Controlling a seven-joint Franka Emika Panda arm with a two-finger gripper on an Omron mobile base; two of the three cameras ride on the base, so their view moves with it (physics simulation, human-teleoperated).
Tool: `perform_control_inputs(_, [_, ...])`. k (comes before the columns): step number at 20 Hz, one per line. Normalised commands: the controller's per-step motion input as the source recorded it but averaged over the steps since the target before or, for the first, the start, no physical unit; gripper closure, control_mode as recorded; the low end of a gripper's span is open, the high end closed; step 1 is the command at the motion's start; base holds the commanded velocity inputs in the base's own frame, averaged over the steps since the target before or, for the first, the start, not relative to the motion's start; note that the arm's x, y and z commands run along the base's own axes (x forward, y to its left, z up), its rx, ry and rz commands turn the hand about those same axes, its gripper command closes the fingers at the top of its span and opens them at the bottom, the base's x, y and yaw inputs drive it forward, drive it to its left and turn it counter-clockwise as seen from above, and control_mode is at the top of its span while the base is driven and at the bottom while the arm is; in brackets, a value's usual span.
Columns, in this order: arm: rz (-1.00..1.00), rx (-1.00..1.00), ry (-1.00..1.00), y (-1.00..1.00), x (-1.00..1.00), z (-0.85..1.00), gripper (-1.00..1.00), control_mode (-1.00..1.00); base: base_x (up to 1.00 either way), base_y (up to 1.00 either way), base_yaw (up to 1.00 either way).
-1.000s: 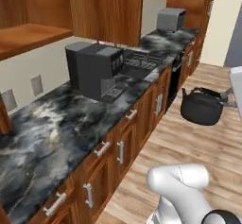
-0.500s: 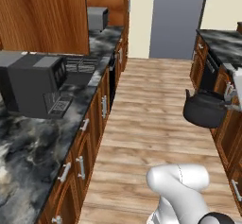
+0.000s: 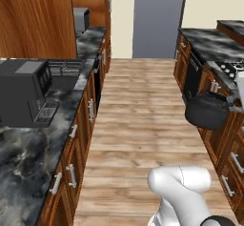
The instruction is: Open the cabinet, pick the kettle from the cabinet, and place it in the sink.
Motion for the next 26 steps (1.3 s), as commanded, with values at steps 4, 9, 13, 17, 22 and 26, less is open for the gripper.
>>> perform_control_inputs(4, [0.00, 0.00, 0.00, 0.00, 0.00, 0.00, 1.00, 1.00, 0.50, 0.12, -0.40])
perform_control_inputs(9, [0.00, 0.00, 0.00, 0.00, 0.00, 0.00, 1.00, 1.00, 0.61, 0.08, -0.23])
perform_control_inputs(13, [0.00, 0.00, 0.00, 0.00, 0.00, 0.00, 1.00, 1.00, 0.70, 0.08, -0.08])
perform_control_inputs(17, [0.00, 0.00, 0.00, 0.00, 0.00, 0.00, 1.00, 1.00, 0.75, 0.13, -0.02])
perform_control_inputs(22, [0.00, 0.00, 0.00, 0.00, 0.00, 0.00, 1.00, 1.00, 0.75, 0.13, 0.00])
perform_control_inputs(26, [0.00, 0.00, 0.00, 0.00, 0.00, 0.00, 1.00, 1.00, 0.75, 0.13, 0.00])
